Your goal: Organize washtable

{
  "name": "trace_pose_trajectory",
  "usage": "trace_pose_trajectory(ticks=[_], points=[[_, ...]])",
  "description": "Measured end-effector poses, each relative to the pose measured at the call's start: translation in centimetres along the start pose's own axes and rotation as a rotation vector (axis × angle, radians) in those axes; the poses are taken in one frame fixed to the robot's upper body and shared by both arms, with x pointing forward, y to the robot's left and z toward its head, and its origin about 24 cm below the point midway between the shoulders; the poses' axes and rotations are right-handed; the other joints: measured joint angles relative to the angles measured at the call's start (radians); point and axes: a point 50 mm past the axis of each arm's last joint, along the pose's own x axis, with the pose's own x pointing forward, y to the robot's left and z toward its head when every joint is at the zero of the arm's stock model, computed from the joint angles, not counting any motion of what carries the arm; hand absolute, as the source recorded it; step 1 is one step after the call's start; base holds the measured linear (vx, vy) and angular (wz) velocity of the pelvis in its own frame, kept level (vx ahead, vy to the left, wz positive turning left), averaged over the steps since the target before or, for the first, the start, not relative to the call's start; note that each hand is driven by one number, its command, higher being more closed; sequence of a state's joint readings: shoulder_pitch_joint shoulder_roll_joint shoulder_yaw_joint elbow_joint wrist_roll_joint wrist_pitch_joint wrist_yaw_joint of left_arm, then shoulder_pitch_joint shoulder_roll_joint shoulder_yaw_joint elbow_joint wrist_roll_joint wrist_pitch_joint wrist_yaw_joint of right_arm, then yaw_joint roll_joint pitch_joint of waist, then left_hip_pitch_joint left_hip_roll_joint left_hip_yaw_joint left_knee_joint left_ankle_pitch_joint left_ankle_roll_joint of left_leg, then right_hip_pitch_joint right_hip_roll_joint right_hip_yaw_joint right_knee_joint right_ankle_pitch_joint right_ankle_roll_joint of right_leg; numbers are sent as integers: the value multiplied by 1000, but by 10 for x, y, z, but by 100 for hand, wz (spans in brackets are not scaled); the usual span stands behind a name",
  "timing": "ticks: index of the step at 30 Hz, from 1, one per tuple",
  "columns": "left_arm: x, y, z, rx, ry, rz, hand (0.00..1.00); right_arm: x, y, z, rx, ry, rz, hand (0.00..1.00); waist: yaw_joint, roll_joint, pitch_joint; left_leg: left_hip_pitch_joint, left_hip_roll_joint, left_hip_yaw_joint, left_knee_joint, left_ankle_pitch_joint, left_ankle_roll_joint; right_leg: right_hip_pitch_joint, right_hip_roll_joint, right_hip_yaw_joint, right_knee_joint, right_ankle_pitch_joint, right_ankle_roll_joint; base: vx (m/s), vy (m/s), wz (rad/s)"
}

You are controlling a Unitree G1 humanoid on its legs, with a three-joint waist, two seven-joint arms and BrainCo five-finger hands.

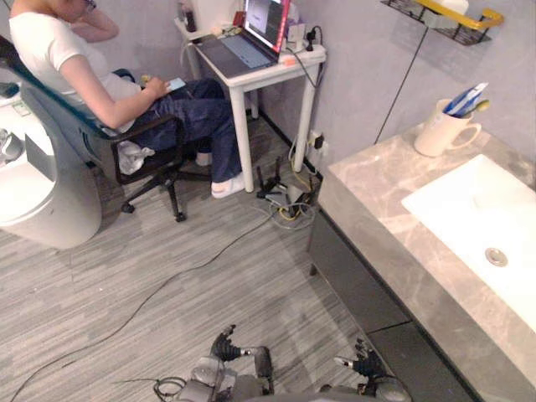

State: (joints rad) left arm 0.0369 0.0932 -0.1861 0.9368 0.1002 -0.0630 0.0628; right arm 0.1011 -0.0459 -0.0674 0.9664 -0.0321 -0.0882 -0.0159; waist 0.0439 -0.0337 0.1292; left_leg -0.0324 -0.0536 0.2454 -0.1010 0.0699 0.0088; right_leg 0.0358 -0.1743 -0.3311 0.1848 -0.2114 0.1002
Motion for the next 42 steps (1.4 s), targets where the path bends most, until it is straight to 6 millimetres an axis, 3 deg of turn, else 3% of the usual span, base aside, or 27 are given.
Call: trace_pose_trajectory(ticks=[3, 9, 11, 12, 13, 14, 16, 19, 21, 23, 24, 25, 27, 29, 31, 32, 33, 34, 35, 37, 42], points=[[-1, 3, -3, 3, 10, 6, 0, 1, 5, 3, -3, -8, 14, 0, -2, -10, -4, 1, -9, -2, 0, -2, 7, 12, 2, 2, -28, 15, 2, 103, 9, -5], [0, 8, -3, -39, 9, 22, 0, 6, 11, 17, -14, -35, 30, 0, 8, -15, -4, -7, -39, -9, 7, -23, 63, 31, -23, -10, -62, 25, 33, 139, 14, 4], [0, 2, 1, -54, -6, 1, 0, 7, 11, 21, -31, -46, 32, 0, 0, -8, 1, -19, -59, -48, 28, -55, 97, -21, -57, -13, 83, -1, 67, 226, 71, 50], [0, -1, 3, -56, -14, -9, 0, 8, 5, 25, -42, -59, 20, 0, -5, 12, 8, -18, -55, -83, 66, -77, 107, -88, -77, 20, 271, 2, 50, 237, 100, 70], [1, -1, 4, -53, -18, -10, 0, 8, 5, 26, -43, -59, 19, 0, -5, 14, 17, -5, -53, -99, 83, -87, 114, -124, -85, 54, 360, -2, 29, 232, 112, 80], [0, -3, 4, -62, -19, -13, 0, 7, 7, 24, -49, -59, 27, 0, -8, 13, 22, 17, -48, -126, 113, -112, 114, -152, -64, 124, 432, -47, 13, 205, 67, 60], [0, -1, 2, -59, -14, -7, 0, 7, 9, 25, -68, -66, 39, 0, -8, 19, 27, 60, -43, -174, 121, -132, 117, -193, -24, 163, 439, -93, 11, 260, 33, 80], [0, 0, 3, -59, -17, -6, 0, 7, 12, 32, -80, -98, 51, 0, -26, 19, 34, 106, -31, -278, 120, -147, 99, -281, 67, 272, 331, -84, 20, 252, -31, 105], [0, -1, 3, -59, -15, -7, 0, 7, 13, 33, -78, -106, 51, 0, -30, 12, 37, 120, -34, -343, 126, -156, 83, -311, 105, 357, 219, -32, 28, 265, -86, 122], [0, -2, 3, -58, -17, -9, 0, 6, 11, 31, -74, -100, 46, 0, -32, -6, 31, 118, -49, -413, 159, -178, 47, -309, 101, 399, 125, 64, 5, 293, -133, 152], [1, 0, 4, -57, -21, -5, 0, 4, 10, 21, -63, -75, 42, 0, -32, -32, 25, 116, -71, -465, 183, -200, 17, -293, 62, 375, 89, 202, -13, 301, -182, 146], [2, -2, 7, -63, -24, -7, 0, 4, 7, 22, -65, -75, 37, 0, -30, -22, 26, 115, -60, -478, 189, -210, 6, -285, 61, 348, 98, 192, -24, 336, -232, 157], [1, -8, 6, -78, -24, -16, 0, 7, 2, 31, -58, -97, 17, 0, -27, 24, 23, 89, -16, -496, 194, -221, -14, -258, 75, 272, 60, 189, -42, 225, -184, 98], [1, -11, 5, -88, -17, -23, 0, 9, 1, 37, -56, -112, 14, 0, -31, 37, 22, 75, 7, -502, 191, -213, -35, -239, 79, 213, 41, 184, -58, 154, -153, 76], [2, -18, 8, -98, -23, -38, 0, 8, 0, 37, -54, -110, 11, 0, -32, 35, 23, 77, 33, -435, 199, -221, -79, -190, 73, 156, 20, 183, -63, 111, -110, 82], [2, -21, 11, -102, -31, -47, 0, 8, -2, 36, -41, -108, 1, 0, -34, 35, 23, 66, 65, -285, 208, -222, -80, -166, 67, 124, 21, 176, -72, 55, -47, 82], [2, -22, 11, -102, -34, -50, 0, 8, -3, 36, -38, -109, -2, 0, -34, 37, 22, 62, 76, -211, 211, -224, -76, -159, 64, 111, 22, 176, -72, 4, 16, 77], [2, -20, 12, -97, -41, -45, 0, 8, -2, 37, -28, -113, -1, 0, -33, 32, 24, 43, 95, -61, 234, -220, -54, -146, 57, 93, 28, 162, -61, -14, 35, 77], [2, -17, 11, -85, -38, -41, 0, 7, 0, 33, -10, -107, 0, 0, -32, 13, 19, 10, 91, 20, 274, -209, -48, -142, 38, 83, 29, 142, -51, -23, 41, 77], [1, -16, 7, -71, -32, -42, 0, 5, 3, 25, 9, -90, 4, 0, -29, 12, 11, 6, 82, 61, 267, -198, -31, -126, 31, 63, 16, 133, -45, -49, 29, 68], [-2, -13, -4, -61, -1, -36, 0, 3, 1, 19, 57, -74, -9, 0, -41, 41, -7, 41, 35, 0, 118, -107, -7, -100, 32, 56, -38, 148, -42, -38, 32, 58]])
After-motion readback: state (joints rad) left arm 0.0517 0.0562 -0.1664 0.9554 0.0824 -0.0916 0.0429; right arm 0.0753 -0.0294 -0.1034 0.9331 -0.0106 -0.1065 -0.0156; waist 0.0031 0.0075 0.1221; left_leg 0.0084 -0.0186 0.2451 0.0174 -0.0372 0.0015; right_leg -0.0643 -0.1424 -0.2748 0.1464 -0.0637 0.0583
